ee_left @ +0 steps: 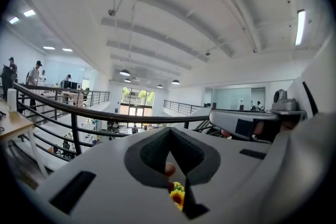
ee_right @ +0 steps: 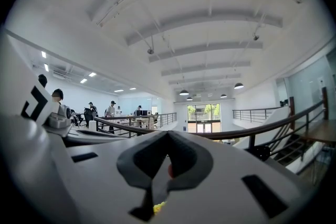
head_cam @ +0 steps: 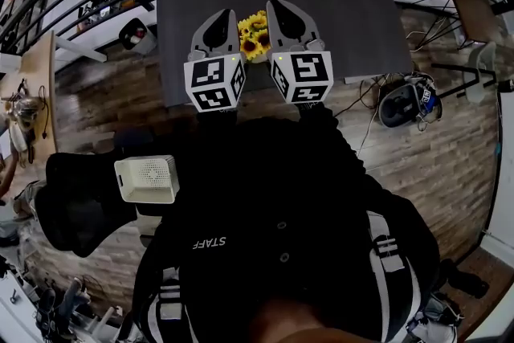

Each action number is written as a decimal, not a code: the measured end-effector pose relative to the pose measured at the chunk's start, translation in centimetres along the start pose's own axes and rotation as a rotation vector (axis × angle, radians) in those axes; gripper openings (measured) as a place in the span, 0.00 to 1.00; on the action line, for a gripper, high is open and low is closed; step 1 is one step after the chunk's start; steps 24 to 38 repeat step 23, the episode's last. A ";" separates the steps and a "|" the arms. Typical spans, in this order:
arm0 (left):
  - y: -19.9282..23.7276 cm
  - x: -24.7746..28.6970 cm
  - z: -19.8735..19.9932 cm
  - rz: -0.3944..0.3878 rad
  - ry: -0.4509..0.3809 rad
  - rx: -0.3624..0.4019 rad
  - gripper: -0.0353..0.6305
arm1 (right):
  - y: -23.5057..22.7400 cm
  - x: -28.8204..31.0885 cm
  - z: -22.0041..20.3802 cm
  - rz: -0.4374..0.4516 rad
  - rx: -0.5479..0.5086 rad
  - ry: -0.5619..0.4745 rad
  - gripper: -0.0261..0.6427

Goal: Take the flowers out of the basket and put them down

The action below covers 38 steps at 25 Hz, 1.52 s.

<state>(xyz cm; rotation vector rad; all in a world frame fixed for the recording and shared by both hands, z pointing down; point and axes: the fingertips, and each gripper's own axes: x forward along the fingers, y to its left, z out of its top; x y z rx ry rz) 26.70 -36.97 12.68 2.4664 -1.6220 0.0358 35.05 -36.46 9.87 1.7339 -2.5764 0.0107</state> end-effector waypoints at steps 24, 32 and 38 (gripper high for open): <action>1.5 -0.2 -1.7 0.002 0.039 -0.030 0.05 | 0.8 0.3 -1.3 -0.016 0.008 0.032 0.06; 1.5 -0.2 -1.7 0.002 0.039 -0.030 0.05 | 0.8 0.3 -1.3 -0.016 0.008 0.032 0.06; 1.5 -0.2 -1.7 0.002 0.039 -0.030 0.05 | 0.8 0.3 -1.3 -0.016 0.008 0.032 0.06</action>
